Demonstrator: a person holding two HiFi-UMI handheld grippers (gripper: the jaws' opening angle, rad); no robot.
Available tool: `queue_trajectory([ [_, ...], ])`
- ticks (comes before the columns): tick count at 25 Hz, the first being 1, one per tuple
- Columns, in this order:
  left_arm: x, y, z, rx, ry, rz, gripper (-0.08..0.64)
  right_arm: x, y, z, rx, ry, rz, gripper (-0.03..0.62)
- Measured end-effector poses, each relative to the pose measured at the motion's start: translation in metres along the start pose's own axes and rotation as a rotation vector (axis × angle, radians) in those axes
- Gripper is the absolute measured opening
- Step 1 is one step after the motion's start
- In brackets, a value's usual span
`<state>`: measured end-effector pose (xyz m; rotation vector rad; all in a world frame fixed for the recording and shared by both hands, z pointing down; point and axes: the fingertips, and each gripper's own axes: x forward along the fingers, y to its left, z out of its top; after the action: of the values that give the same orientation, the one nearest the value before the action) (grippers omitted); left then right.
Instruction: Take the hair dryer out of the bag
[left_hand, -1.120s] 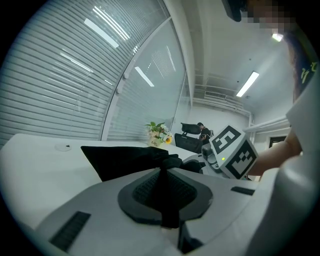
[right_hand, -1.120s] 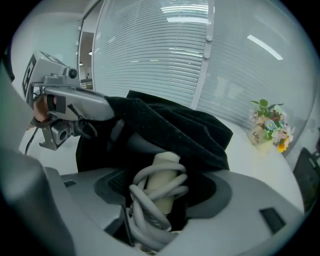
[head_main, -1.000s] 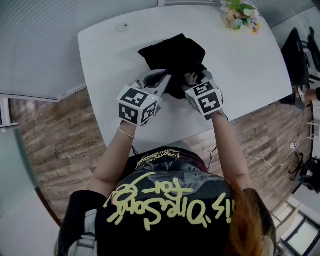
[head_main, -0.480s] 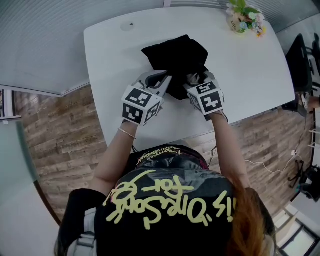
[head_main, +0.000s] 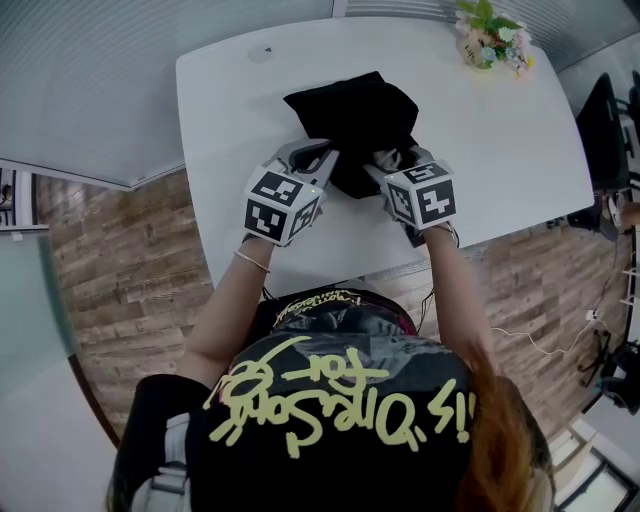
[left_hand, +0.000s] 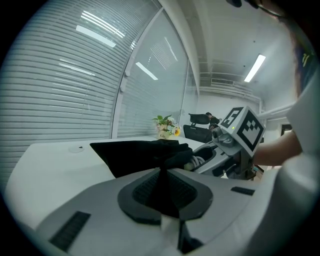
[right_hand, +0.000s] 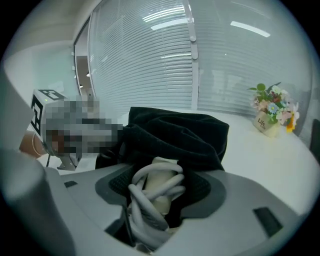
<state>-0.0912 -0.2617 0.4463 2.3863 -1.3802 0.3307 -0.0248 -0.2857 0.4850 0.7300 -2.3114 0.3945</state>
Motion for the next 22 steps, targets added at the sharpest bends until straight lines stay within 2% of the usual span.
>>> queue_trajectory([
  [10, -0.004, 0.000, -0.003, 0.020, 0.012, 0.029, 0.020, -0.021, 0.009, -0.001, 0.017, -0.031, 0.026, 0.273],
  [22, -0.009, 0.002, 0.013, 0.055, -0.051, 0.115, 0.020, -0.038, 0.012, -0.007, 0.021, -0.067, 0.044, 0.274],
])
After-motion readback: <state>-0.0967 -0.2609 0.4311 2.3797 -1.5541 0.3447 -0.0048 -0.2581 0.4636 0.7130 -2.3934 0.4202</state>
